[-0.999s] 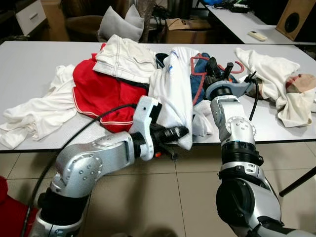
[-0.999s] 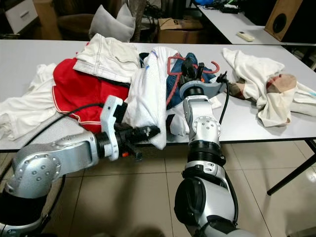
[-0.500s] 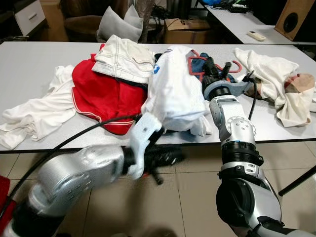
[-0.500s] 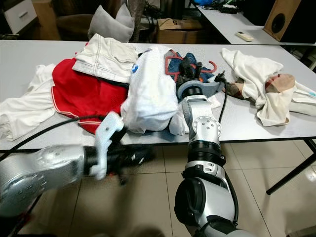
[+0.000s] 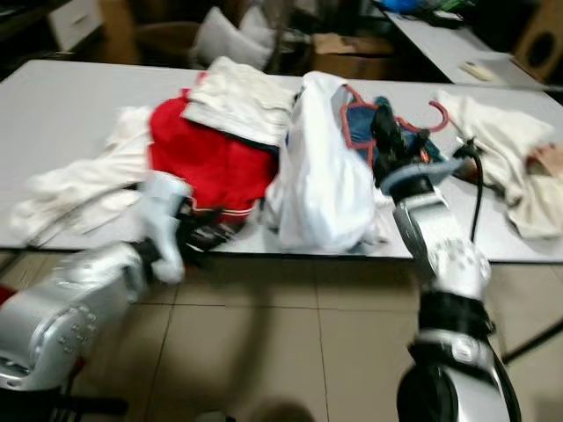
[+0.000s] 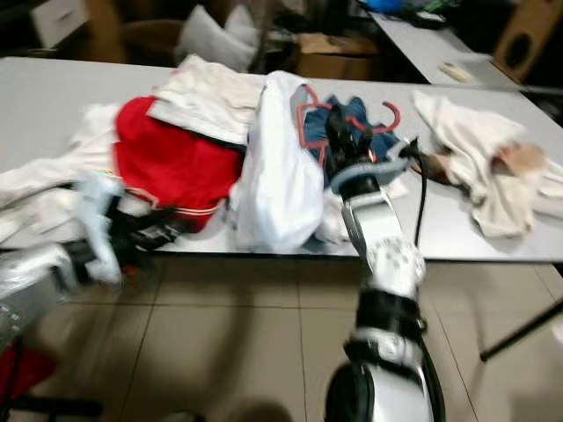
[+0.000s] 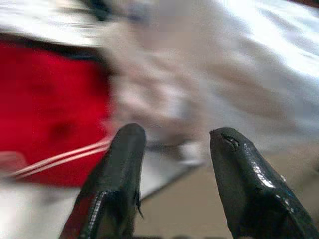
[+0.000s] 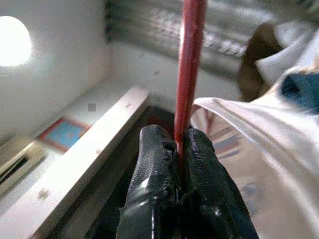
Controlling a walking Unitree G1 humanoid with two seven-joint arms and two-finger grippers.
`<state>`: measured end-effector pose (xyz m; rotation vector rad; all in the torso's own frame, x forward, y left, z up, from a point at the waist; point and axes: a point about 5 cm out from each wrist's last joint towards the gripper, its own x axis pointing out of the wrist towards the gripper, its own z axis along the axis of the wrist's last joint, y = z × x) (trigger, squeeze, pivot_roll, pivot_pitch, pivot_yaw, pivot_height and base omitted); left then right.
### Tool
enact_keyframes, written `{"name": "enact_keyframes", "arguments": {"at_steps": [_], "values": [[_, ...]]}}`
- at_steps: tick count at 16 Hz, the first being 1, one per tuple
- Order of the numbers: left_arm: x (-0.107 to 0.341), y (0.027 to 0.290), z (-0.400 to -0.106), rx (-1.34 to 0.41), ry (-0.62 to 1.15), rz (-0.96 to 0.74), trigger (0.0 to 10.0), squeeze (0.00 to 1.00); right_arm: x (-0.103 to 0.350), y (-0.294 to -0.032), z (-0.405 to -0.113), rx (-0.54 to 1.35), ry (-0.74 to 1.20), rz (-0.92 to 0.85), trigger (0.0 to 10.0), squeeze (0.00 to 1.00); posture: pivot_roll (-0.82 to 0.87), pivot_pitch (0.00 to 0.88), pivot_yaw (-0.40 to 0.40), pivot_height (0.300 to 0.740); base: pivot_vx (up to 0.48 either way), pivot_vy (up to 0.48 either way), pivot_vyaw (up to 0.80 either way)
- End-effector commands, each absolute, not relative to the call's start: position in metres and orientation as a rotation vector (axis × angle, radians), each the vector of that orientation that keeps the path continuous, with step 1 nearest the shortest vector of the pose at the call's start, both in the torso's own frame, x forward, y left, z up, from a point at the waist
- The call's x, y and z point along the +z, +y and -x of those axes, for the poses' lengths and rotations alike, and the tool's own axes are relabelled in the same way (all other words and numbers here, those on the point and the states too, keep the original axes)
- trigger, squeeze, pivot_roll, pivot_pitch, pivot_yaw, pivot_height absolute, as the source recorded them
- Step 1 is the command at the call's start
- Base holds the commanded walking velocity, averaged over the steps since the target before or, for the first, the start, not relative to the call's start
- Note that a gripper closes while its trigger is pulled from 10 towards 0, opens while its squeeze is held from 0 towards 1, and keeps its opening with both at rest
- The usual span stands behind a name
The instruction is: Hang hanger
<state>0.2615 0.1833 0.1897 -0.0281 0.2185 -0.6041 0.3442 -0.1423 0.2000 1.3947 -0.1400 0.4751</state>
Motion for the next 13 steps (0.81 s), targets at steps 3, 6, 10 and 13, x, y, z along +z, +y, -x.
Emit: {"name": "enact_keyframes", "arguments": {"at_steps": [3,6,10,13], "values": [[0.194,0.184,-0.267,-0.543,0.123,0.034,10.0,1.00,0.229,-0.146,-0.327,0.641,-0.253,-1.307,10.0,0.00,-0.07,0.000,-0.031,0.740,0.000,0.000,0.74],[0.194,0.177,-0.270,-0.517,0.068,0.063,10.0,1.00,0.254,-0.152,-0.308,0.749,-0.346,-1.250,10.0,0.00,-0.08,0.000,-0.034,0.740,0.000,0.000,0.73],[0.196,0.172,-0.270,-0.510,0.008,0.113,10.0,1.00,0.276,-0.164,-0.288,0.821,-0.438,-1.203,10.0,0.00,-0.08,0.000,-0.041,0.740,0.000,0.000,0.71],[0.205,0.170,-0.272,-0.515,-0.056,0.153,10.0,1.00,0.296,-0.175,-0.280,0.855,-0.519,-1.180,10.0,0.00,-0.08,0.000,-0.040,0.740,0.000,0.000,0.70]]}}
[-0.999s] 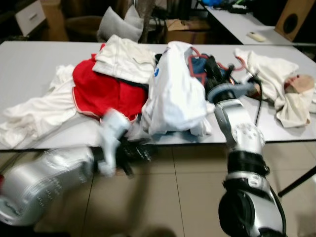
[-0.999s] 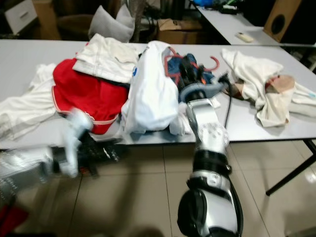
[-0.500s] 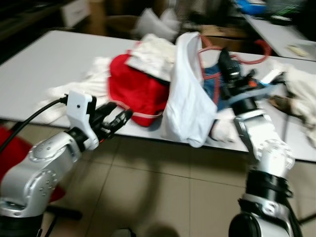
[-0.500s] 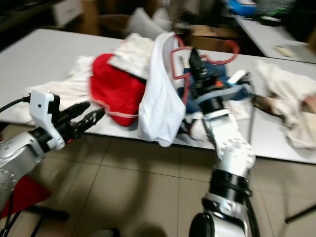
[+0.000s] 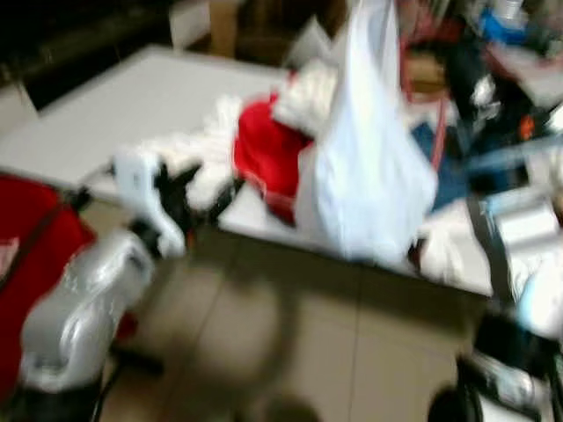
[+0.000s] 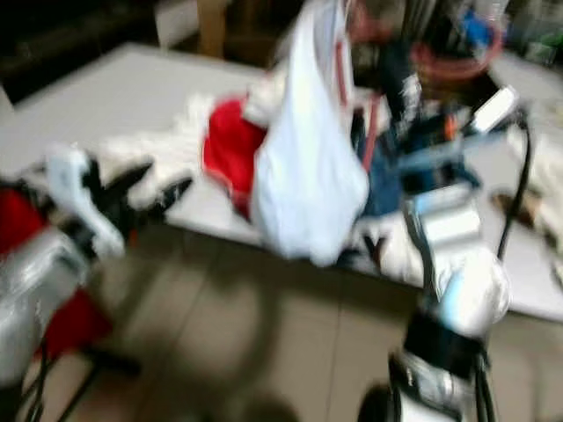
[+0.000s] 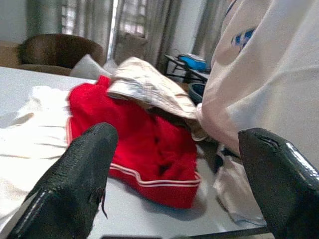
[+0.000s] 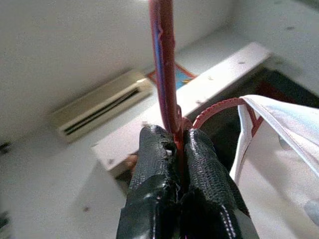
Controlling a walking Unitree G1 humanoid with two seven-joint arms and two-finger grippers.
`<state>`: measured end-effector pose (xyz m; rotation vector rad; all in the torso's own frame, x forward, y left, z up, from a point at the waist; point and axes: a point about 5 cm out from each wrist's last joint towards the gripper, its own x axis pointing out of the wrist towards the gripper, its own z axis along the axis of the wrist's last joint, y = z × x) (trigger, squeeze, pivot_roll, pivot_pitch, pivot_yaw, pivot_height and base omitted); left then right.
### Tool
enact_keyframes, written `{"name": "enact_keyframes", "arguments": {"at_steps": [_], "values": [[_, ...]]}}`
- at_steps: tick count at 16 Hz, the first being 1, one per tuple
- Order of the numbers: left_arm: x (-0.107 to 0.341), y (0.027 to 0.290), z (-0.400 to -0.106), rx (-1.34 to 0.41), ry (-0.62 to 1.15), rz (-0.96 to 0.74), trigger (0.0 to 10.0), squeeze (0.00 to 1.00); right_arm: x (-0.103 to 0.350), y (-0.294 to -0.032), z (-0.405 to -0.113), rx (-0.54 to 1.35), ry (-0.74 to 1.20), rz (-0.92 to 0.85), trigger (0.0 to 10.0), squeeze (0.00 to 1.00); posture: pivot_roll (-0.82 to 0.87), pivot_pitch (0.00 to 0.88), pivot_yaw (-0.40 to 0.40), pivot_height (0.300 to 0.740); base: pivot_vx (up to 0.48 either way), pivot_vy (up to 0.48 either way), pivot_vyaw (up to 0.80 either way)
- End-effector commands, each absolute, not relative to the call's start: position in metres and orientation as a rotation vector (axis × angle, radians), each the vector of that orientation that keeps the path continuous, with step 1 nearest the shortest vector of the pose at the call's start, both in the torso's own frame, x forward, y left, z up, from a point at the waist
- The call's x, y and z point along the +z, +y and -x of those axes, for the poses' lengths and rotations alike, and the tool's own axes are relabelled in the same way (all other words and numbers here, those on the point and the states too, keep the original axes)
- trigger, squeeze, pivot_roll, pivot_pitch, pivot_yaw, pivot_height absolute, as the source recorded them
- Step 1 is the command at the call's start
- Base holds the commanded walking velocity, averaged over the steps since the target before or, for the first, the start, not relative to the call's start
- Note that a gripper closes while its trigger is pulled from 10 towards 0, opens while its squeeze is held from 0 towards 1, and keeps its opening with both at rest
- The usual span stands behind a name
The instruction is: Hang hanger
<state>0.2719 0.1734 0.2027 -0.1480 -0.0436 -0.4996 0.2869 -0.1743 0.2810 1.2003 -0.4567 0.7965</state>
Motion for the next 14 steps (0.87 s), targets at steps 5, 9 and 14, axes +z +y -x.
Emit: {"name": "enact_keyframes", "arguments": {"at_steps": [5,9,14], "values": [[0.219,0.167,-0.270,-0.542,-0.141,0.199,10.0,1.00,0.357,-0.187,-0.261,0.949,-0.709,-1.027,10.0,0.00,-0.09,0.000,-0.037,0.740,0.000,0.000,0.68],[0.211,0.167,-0.269,-0.518,-0.107,0.188,10.0,1.00,0.318,-0.180,-0.280,0.799,-0.456,-0.907,10.0,0.00,-0.09,0.000,-0.039,0.740,0.000,0.000,0.65],[0.202,0.163,-0.265,-0.507,-0.072,0.179,10.0,1.00,0.277,-0.162,-0.281,0.757,-0.292,-0.835,10.0,0.00,-0.08,0.000,-0.048,0.740,0.000,0.000,0.66]]}}
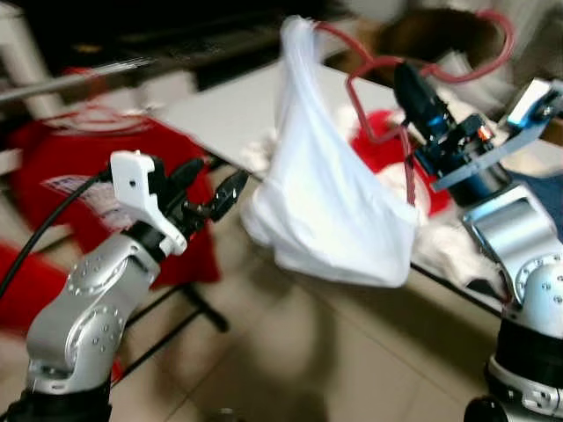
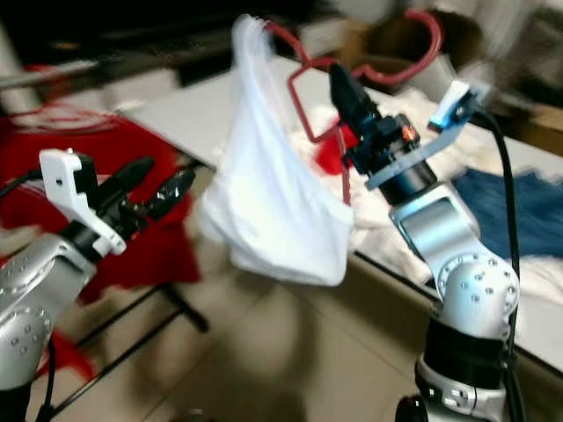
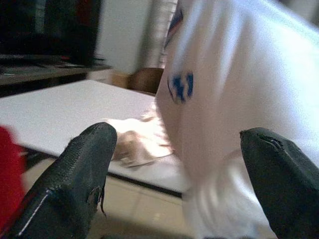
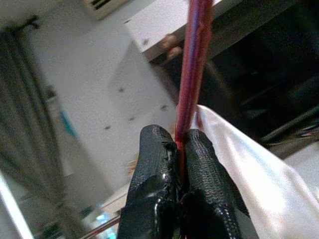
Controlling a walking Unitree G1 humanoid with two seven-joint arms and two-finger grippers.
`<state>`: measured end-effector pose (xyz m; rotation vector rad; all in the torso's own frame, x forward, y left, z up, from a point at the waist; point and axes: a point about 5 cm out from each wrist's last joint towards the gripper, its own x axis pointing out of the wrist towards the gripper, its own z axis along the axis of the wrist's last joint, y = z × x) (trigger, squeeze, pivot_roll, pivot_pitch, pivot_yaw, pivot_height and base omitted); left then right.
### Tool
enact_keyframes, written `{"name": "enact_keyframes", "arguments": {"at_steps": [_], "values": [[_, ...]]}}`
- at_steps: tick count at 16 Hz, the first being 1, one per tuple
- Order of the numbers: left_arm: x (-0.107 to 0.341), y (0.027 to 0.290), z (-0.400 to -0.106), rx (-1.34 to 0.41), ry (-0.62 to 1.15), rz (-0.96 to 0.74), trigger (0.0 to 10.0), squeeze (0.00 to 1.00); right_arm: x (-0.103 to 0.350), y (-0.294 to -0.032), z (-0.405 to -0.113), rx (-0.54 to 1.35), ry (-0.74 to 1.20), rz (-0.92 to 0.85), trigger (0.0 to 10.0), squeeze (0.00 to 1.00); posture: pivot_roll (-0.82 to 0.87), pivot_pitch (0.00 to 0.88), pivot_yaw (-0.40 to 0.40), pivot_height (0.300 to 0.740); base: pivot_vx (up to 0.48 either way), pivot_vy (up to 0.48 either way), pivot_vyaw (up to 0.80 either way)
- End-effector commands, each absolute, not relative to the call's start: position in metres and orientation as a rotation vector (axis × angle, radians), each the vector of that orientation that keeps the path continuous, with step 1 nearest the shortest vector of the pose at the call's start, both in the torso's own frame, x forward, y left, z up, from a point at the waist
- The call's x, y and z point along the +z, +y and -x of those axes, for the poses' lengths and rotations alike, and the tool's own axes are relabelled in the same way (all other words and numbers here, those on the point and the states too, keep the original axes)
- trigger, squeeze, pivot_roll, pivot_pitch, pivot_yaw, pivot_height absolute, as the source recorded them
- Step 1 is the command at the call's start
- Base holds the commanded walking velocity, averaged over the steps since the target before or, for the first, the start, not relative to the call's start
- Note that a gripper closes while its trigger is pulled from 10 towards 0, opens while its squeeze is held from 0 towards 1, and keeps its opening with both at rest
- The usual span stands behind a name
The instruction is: Hang hanger
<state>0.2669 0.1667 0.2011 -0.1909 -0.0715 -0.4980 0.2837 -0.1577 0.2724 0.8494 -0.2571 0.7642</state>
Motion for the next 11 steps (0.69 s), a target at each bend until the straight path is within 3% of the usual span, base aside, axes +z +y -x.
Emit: {"name": "enact_keyframes", "arguments": {"at_steps": [1,11], "values": [[0.199,0.162,-0.265,-0.504,-0.059,0.170,10.0,1.00,0.278,-0.161,-0.281,0.768,-0.299,-0.834,10.0,0.00,-0.08,0.000,-0.049,0.740,0.000,0.000,0.66],[0.192,0.158,-0.261,-0.483,-0.028,0.116,10.0,1.00,0.268,-0.165,-0.271,0.781,-0.279,-0.792,10.0,0.00,-0.08,0.000,-0.066,0.740,0.000,0.000,0.66]]}}
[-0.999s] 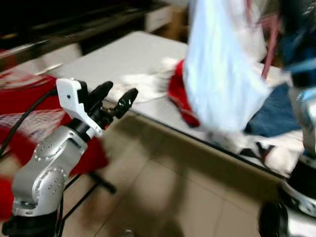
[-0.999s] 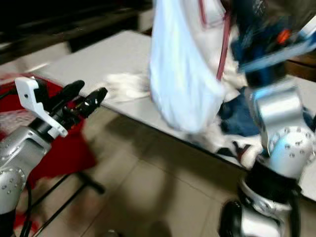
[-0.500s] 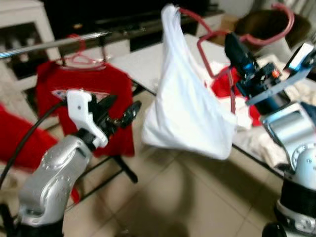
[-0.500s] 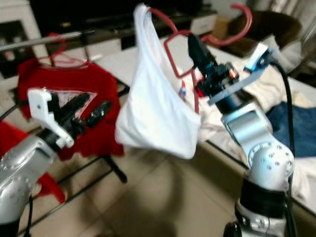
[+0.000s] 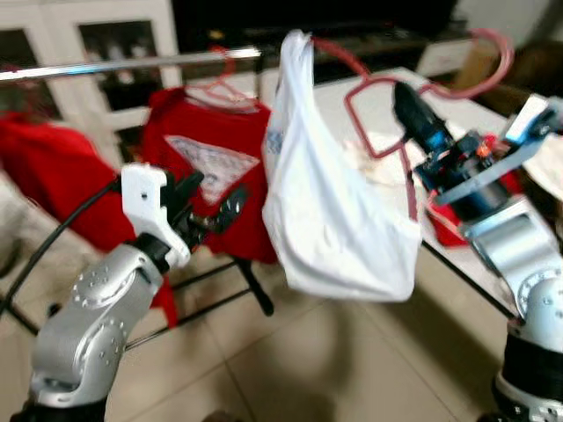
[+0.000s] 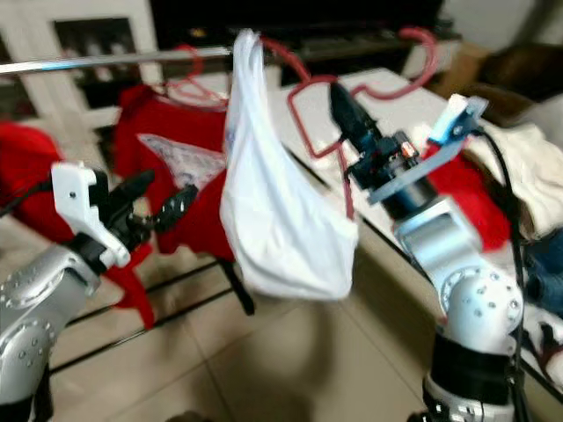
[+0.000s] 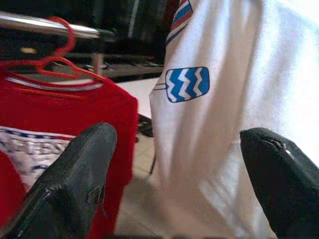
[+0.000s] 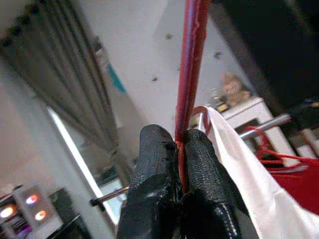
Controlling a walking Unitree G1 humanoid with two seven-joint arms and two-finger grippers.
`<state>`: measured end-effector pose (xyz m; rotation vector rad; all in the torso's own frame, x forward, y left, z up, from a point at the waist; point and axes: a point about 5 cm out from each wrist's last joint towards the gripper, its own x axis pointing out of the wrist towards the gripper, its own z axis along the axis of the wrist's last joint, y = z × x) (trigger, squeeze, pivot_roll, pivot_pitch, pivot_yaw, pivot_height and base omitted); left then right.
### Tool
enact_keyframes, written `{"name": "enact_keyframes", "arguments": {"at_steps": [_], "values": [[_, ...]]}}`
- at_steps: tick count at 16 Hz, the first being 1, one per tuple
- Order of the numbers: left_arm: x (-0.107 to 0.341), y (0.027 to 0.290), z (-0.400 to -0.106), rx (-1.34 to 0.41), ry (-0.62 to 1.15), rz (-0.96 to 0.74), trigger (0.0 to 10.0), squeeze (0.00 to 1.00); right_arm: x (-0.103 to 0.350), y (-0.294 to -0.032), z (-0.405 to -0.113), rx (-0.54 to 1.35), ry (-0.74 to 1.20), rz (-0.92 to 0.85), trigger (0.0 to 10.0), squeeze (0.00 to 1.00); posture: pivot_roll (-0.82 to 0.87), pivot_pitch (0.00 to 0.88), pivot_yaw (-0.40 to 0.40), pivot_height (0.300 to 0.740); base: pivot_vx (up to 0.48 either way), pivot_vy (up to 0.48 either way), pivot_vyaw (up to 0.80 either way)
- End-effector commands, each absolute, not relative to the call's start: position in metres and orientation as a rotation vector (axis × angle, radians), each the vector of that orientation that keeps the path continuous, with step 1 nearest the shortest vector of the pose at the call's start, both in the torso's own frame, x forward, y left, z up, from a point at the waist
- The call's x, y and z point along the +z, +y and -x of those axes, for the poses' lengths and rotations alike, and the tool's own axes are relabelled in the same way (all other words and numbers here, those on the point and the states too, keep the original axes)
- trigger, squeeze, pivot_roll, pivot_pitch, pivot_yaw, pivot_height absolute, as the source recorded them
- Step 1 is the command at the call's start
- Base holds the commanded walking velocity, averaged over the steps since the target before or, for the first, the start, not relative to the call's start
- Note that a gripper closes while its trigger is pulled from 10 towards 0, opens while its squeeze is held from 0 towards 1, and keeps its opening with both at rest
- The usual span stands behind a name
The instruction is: Hang hanger
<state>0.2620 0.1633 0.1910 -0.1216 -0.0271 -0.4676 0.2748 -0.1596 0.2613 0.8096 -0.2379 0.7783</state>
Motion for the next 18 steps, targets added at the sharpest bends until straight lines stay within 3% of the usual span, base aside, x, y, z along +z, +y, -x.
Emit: {"name": "enact_keyframes", "arguments": {"at_steps": [1,9,11,18], "values": [[0.191,0.157,-0.261,-0.486,-0.020,0.110,10.0,1.00,0.266,-0.166,-0.270,0.775,-0.273,-0.783,10.0,0.00,-0.08,0.000,-0.065,0.740,0.000,0.000,0.66],[0.165,0.155,-0.262,-0.460,0.127,-0.029,10.0,1.00,0.191,-0.167,-0.263,0.613,0.019,-0.520,10.0,0.00,-0.09,0.000,-0.048,0.740,0.000,0.000,0.71],[0.164,0.153,-0.263,-0.462,0.131,-0.033,10.0,1.00,0.180,-0.165,-0.262,0.593,0.061,-0.527,10.0,0.00,-0.09,0.000,-0.047,0.740,0.000,0.000,0.75],[0.158,0.144,-0.263,-0.470,0.144,-0.031,10.0,1.00,0.178,-0.147,-0.259,0.698,0.051,-0.489,10.0,0.00,-0.10,0.000,-0.059,0.740,0.000,0.000,0.67]]}}
